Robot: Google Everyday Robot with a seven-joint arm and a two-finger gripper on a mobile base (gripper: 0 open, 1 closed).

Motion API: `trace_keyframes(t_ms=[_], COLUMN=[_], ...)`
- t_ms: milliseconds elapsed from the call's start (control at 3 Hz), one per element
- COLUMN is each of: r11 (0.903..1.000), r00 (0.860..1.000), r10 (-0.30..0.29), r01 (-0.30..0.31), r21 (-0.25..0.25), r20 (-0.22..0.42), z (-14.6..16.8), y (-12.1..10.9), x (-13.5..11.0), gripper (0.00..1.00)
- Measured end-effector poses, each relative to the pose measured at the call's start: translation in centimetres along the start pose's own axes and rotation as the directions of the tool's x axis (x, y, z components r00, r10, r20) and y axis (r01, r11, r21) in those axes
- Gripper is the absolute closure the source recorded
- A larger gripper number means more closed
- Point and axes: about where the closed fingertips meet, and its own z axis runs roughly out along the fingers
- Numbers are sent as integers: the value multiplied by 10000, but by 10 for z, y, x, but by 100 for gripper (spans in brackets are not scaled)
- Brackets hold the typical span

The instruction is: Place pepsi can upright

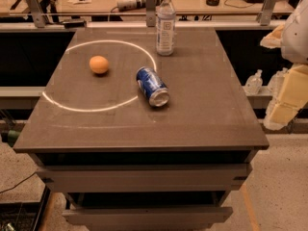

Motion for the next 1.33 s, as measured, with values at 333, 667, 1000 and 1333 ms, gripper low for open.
trace_keyframes(t_ms=[333, 667, 1000, 1333], r11=[10000, 9949, 9647, 9199], r00=[10000, 9951, 9655, 9195], r10=[1, 927, 2486, 3819], r01=[-1, -939, -2540, -3879], r21=[2, 358, 698, 583], r20=[1, 333, 781, 928], z=[0, -2, 2, 10], y=[0, -10, -36, -58], x=[0, -6, -21, -42], gripper=[0, 0, 0, 0])
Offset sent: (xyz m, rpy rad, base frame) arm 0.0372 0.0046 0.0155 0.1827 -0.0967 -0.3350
